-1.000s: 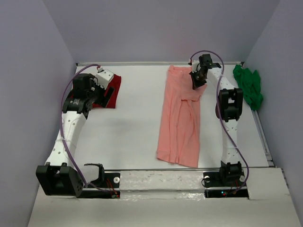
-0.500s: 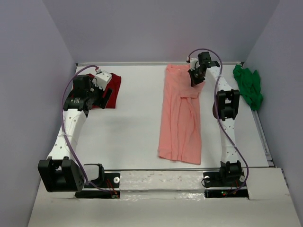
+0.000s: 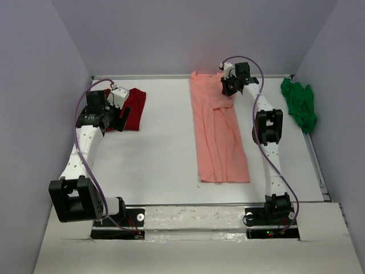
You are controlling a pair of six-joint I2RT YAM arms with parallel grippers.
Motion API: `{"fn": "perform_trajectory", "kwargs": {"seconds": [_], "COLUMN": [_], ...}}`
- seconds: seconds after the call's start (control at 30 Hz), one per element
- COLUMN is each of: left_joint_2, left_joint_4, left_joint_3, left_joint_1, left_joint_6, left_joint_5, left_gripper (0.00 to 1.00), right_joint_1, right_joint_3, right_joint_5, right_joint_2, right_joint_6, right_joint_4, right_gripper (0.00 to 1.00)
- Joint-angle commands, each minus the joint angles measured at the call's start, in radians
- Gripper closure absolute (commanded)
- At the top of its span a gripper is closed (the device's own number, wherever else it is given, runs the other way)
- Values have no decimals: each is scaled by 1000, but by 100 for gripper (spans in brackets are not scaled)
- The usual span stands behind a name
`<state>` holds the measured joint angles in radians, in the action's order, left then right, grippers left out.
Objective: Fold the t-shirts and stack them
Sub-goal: Fold the tshirt
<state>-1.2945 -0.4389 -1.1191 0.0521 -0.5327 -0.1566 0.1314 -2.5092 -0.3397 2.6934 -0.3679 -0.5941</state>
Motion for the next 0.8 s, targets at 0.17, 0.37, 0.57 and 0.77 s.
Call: {"fn": "perform_trajectory", "kwargs": {"seconds": [0.17, 0.37, 0.57, 0.77], "left_joint_2": [-20, -22, -12, -6], "left_joint_4": [-12, -21, -57, -87], "left_joint_3": [-48, -77, -143, -174], "left_joint_1": [22, 22, 22, -46], "left_joint_6": [16, 28, 33, 25], "left_joint_5": [0, -64, -225, -408], "left_gripper": [14, 12, 1, 1], "right_joint_1": [45, 45, 45, 45], "right_joint_3": [-99, 95, 376, 643], "right_joint_5": [51, 68, 158, 291], "right_joint_2": [39, -150, -509, -894], "right_joint_6": [-37, -65, -144, -163], "right_joint_4": [326, 333, 341, 281], "right_gripper": [100, 100, 90, 83]}}
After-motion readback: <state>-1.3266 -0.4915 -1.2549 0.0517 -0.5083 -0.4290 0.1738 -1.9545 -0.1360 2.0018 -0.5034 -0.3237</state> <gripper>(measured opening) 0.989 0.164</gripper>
